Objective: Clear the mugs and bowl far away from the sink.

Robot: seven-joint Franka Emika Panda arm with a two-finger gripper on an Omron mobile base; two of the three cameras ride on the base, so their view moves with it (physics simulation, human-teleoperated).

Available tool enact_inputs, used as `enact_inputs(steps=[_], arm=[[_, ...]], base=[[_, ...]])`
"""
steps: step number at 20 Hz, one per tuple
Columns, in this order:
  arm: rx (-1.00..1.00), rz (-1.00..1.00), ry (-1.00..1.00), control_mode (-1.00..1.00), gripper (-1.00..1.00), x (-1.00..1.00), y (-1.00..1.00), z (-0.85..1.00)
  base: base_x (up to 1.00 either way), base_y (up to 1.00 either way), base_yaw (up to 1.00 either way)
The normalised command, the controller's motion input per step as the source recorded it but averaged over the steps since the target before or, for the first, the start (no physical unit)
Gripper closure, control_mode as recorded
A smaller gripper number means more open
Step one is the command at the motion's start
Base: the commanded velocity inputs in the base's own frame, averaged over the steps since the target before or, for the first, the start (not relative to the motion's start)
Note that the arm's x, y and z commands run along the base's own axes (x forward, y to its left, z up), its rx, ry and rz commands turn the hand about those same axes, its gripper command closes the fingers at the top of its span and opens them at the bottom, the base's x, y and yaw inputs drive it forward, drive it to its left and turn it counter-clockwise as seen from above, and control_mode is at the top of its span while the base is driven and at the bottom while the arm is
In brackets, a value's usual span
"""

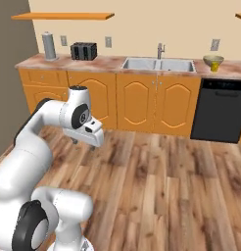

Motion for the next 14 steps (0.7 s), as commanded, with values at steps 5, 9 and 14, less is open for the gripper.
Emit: enact_inputs(steps=[5,9,14], arm=[[0.0,0.0,0.0,1.0,-1.0,0.0,0.0,0.0],[0.0,0.0,0.0,1.0,-1.0,0.0,0.0,0.0],[0.0,0.0,0.0,1.0,-1.0,0.0,0.0,0.0]], base=[[1.0,-0.33,0.15],[1.0,-0.68,0.15],[1.0,-0.99,0.09]])
